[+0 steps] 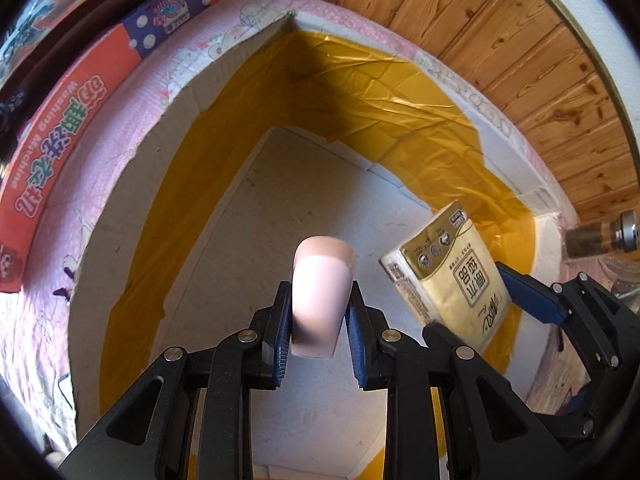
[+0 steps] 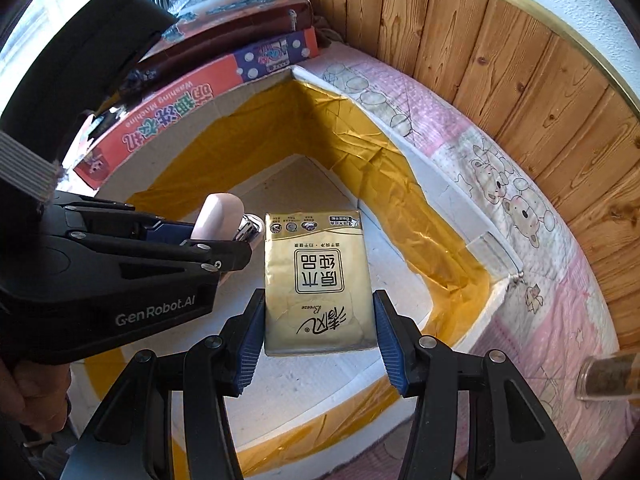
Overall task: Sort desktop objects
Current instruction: 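Carry the pink bottle and tissue pack over the white box with both tools, then open both grippers to drop the bottle and tissue pack into the box, then withdraw both tools from the box back toward the remaining items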
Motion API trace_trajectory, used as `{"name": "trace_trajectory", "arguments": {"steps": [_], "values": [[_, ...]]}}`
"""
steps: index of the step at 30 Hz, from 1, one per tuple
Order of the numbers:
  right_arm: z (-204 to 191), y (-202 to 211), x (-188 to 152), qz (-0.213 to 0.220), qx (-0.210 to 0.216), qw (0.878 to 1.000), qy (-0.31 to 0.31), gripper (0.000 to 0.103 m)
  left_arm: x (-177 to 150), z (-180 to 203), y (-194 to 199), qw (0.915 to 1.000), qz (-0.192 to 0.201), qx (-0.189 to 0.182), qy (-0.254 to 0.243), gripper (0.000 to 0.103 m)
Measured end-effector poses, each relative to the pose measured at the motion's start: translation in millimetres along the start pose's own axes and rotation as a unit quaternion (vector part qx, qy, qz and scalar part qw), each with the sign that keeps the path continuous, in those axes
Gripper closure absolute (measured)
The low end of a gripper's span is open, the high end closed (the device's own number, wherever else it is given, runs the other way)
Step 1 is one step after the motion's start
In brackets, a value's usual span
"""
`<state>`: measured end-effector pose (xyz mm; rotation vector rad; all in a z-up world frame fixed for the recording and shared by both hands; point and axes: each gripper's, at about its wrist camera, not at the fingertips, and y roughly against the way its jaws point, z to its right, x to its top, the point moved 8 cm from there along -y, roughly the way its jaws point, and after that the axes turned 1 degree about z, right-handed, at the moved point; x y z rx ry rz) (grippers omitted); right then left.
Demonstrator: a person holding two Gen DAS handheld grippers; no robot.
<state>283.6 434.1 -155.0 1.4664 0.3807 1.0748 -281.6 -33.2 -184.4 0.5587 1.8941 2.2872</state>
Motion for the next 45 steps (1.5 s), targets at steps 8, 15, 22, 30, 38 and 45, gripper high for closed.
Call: {"name": "trace_trajectory", "arguments": {"steps": [8,15,22,30,38,45], "values": [[8,-24,7,-0.038,-0.02,0.999,0.02,0.05,20,2,-23,0.9997,-0.003,-0.022,-0.008,0.077],[17,-25,12,-0.033,-0.025,0.999,0.008,0.043,25,-1,-33,0.9998,-0.008,-0.021,-0.002,0.061],[24,10,3,0.026,-0.018,0.999,-0.044,0.036,21,-7,4,0.9993,0.019,-0.034,0.001,0.06],[30,70,-62,0.094,-0.032,0.972,-0.211,0.027,-53,5,55,0.9979,0.038,-0.05,-0.013,0.058],[-2,45,-103,0.052,-0.014,0.971,-0.233,0.074,-142,34,58,0.9964,0.01,-0.045,-0.071,0.058],[-17,58,-129,0.078,-0.01,0.965,-0.25,0.072,-180,44,56,0.9922,0.018,-0.043,-0.115,0.058]]}}
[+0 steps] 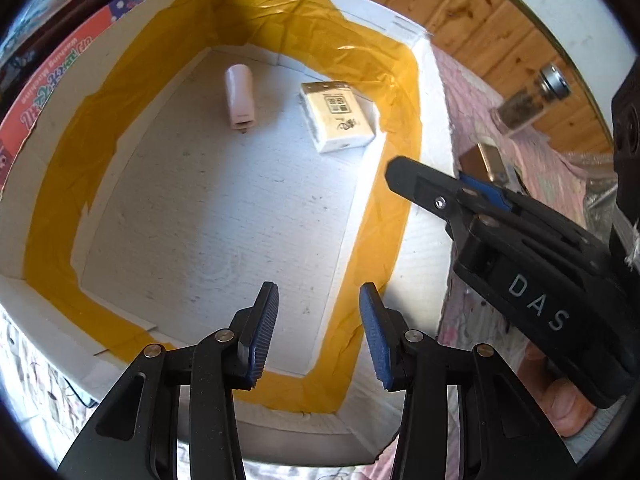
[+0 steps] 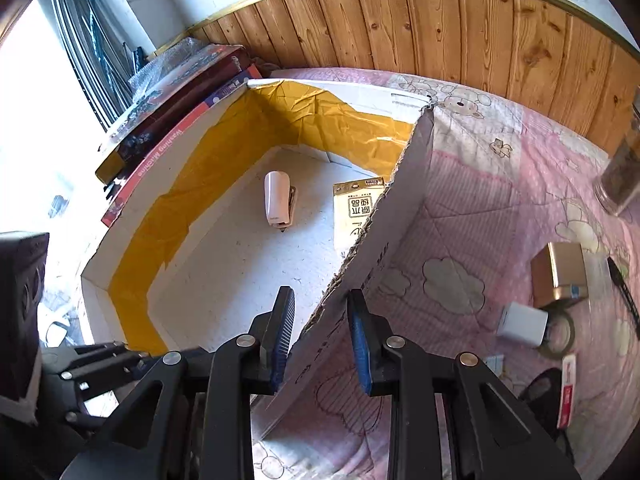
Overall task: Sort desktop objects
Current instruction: 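Withdraw both tools from the box back toward the remaining items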
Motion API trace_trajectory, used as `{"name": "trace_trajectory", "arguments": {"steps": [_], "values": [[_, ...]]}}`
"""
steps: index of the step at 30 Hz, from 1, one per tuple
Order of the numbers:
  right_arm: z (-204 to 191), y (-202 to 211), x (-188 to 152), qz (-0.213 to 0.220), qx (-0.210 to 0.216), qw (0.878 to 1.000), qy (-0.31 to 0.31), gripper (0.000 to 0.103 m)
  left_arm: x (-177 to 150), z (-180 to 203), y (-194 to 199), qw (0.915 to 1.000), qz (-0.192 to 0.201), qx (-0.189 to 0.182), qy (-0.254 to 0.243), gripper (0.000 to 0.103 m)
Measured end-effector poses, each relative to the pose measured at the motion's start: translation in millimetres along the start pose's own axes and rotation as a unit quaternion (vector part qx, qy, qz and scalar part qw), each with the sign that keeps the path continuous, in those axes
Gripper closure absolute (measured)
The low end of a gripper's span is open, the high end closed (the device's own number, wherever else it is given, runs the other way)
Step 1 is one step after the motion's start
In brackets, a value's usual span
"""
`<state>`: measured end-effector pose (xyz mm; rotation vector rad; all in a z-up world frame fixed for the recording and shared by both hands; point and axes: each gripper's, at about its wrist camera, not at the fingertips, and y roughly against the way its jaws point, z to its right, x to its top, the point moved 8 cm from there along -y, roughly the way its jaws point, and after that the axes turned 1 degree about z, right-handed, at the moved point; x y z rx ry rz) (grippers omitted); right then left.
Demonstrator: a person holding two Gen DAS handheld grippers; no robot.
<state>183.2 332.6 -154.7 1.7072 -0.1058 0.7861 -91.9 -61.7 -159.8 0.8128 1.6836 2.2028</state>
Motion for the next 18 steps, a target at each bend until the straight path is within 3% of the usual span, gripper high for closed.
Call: {"name": "trace_trajectory", "arguments": {"steps": [2,4,6,9,13,18], "values": [[-3,8,-5,0.013,0.008,1.0,-0.004,0.07,-1,1,5,0.9998,0.021,0.004,-0.001,0.058],[-1,22,-11,0.04,0.005,0.999,-0.007,0.056,-1,1,12,0.9989,0.046,0.012,0.0,0.058],[2,39,-21,0.065,0.003,0.998,-0.012,0.049,-1,-1,26,0.9965,0.08,0.022,0.003,0.059],[7,67,-44,0.087,-0.005,0.996,-0.023,0.048,-6,-1,43,0.9933,0.109,0.037,-0.001,0.058],[20,103,-82,0.094,-0.028,0.994,-0.05,0.048,-20,11,62,0.9922,0.118,0.04,-0.006,0.058],[37,150,-129,0.113,-0.06,0.988,-0.089,0.041,-47,34,98,0.9894,0.139,0.025,-0.031,0.058]]}}
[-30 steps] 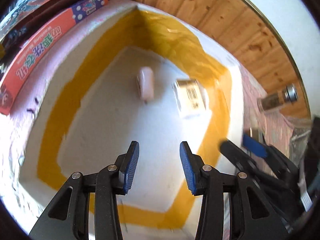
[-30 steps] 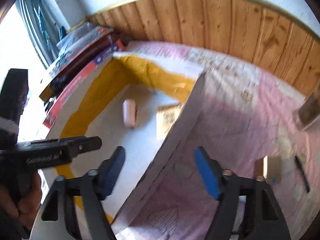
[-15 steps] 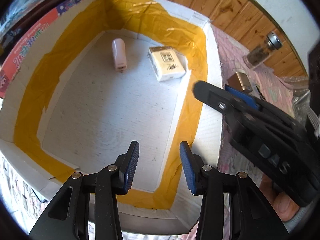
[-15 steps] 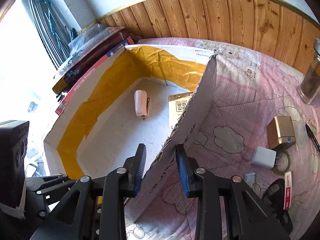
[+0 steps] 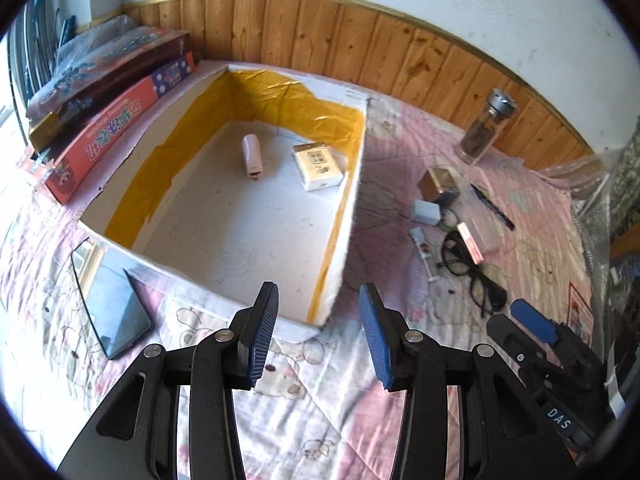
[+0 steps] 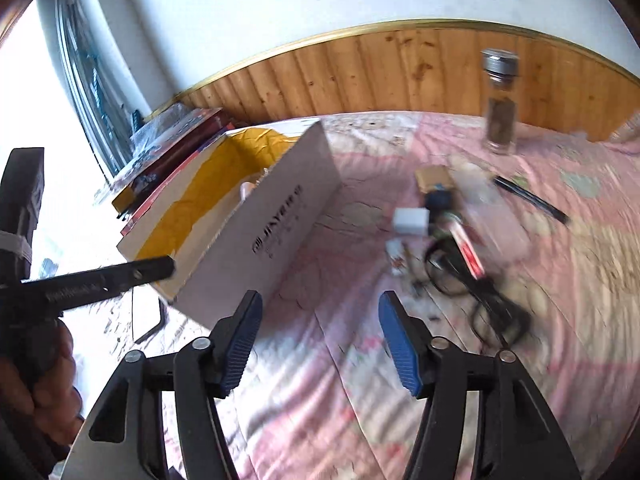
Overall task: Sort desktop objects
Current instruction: 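Withdraw both tools from the box back toward the remaining items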
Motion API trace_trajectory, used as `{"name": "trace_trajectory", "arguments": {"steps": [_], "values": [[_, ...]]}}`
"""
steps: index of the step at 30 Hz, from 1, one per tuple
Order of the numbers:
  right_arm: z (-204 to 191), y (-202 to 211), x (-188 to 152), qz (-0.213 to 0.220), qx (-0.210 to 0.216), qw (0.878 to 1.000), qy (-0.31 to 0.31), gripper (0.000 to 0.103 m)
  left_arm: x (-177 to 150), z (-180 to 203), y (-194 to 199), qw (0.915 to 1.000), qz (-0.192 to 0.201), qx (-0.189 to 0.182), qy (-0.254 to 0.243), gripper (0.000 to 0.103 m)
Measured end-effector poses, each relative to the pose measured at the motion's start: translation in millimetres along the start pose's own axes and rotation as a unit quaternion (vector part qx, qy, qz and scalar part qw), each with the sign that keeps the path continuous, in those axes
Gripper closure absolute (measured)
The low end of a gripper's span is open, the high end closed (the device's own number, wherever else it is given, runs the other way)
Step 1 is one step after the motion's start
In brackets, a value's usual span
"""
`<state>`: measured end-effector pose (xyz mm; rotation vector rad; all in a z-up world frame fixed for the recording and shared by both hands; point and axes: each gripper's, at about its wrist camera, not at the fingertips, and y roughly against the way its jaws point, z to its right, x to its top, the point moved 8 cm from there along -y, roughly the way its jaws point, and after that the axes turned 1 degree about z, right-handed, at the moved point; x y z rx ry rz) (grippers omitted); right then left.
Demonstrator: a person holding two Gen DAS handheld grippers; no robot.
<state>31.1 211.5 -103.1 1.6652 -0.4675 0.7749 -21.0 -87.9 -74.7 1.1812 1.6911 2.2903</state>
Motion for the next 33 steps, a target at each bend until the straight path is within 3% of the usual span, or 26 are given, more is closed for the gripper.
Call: {"name": "trace_trajectory", "arguments": {"steps": [6,12,18,24,25,33], "values": [[19,50,-27,0.021,-0.022,0.999,-0.034,0.04,-43,22,38,0.9995,0.003,-0.033,-0.004,0.058],[27,97,-43,0.053,-0.047,0.996,-0.051,0.032,-86,47,61,0.9967,-0.006,-0.077,-0.022,0.056],[34,130,-51,0.074,-0.072,0.993,-0.048,0.031,-93,80,69,0.9924,-0.015,-0.118,-0.029,0.055],[66,112,-41,0.051,-0.095,0.993,-0.042,0.03,-66,108,19,0.9907,-0.051,-0.121,-0.035,0.054],[77,103,-39,0.045,-0.12,0.99,-0.059,0.03,-61,113,6,0.9901,-0.06,-0.121,-0.037,0.054],[137,15,-32,-0.039,-0.155,0.987,-0.036,0.028,-28,137,-105,0.9882,-0.116,-0.08,-0.06,0.054]]}}
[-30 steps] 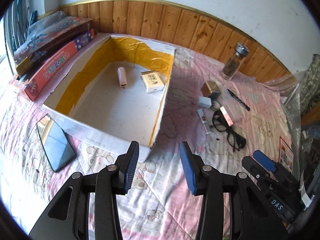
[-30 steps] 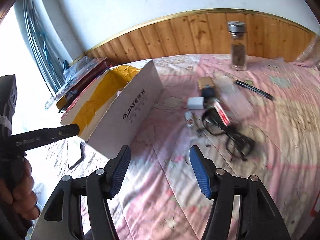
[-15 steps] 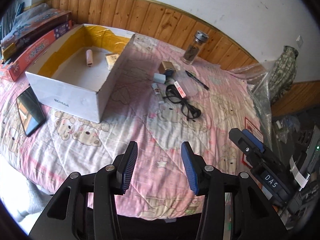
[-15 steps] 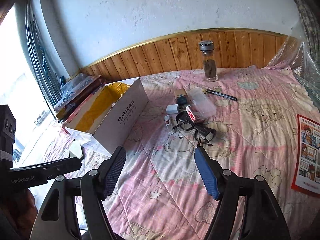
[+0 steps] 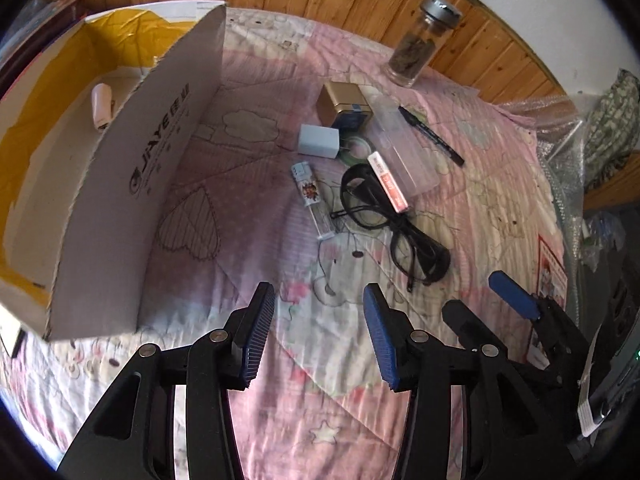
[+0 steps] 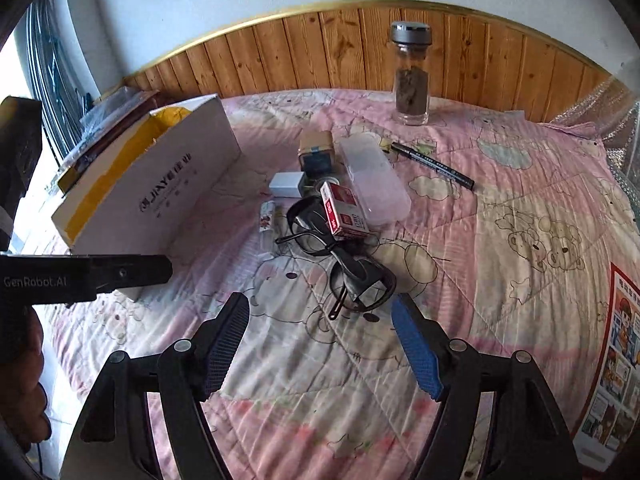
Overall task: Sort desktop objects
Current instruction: 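Withdraw both tools from the box back toward the remaining items, then grasp the lighter with the left gripper while the right grasps the black glasses, then carry the lighter and black glasses over the white box with both tools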
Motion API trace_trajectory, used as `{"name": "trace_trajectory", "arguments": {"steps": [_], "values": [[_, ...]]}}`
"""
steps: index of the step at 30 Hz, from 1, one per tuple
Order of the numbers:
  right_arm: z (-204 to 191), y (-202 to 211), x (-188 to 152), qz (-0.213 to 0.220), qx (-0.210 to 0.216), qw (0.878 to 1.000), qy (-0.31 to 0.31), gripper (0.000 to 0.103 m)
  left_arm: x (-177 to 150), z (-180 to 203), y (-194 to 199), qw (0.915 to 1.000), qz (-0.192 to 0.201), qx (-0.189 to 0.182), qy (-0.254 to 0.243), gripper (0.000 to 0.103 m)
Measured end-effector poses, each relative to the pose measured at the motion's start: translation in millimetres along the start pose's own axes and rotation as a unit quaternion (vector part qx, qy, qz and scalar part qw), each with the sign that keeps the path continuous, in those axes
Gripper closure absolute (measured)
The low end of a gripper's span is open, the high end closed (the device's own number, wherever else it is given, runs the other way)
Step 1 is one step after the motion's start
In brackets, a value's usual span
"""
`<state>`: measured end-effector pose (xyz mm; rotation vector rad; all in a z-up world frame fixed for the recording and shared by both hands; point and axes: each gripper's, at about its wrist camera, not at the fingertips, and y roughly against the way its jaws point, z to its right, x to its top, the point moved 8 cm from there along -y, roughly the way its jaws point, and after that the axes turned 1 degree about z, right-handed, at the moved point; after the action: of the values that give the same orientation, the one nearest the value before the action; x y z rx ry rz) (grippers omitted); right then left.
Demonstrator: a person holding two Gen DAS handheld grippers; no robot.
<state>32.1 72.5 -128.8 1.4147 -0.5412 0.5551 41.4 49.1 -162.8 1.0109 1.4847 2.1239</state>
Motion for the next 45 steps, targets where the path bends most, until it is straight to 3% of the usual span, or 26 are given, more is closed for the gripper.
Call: {"name": "trace_trajectory", "arguments": {"steps": [9,12,15,19,23,32,45], "values": [[19,-85,14,-0.057,-0.036,0.996,0.054,0.029,42,-9,-71,0.9992,-0.031,0.026,0.006,0.054],[28,-108,7,-0.088,-0.022,0.995,0.037,0.051,48,-6,-86,0.9987,-0.036,0.036,-0.008,0.054],[36,-100,1,-0.076,0.003,0.997,0.0,0.061,47,-5,-98,0.998,-0.046,0.041,-0.016,0.054],[52,-81,-22,-0.082,0.025,0.993,-0.077,0.061,48,2,-104,0.9939,-0.024,0.083,-0.068,0.056],[61,-64,-45,-0.077,0.025,0.985,-0.152,0.061,45,12,-103,0.986,-0.004,0.119,-0.116,0.084],[56,-43,-55,-0.062,0.03,0.977,-0.203,0.061,33,20,-89,0.9858,-0.001,0.122,-0.116,0.084],[30,-5,-51,-0.03,0.0,0.978,-0.204,0.061,5,41,-34,0.9868,0.03,0.086,-0.134,0.084]]}}
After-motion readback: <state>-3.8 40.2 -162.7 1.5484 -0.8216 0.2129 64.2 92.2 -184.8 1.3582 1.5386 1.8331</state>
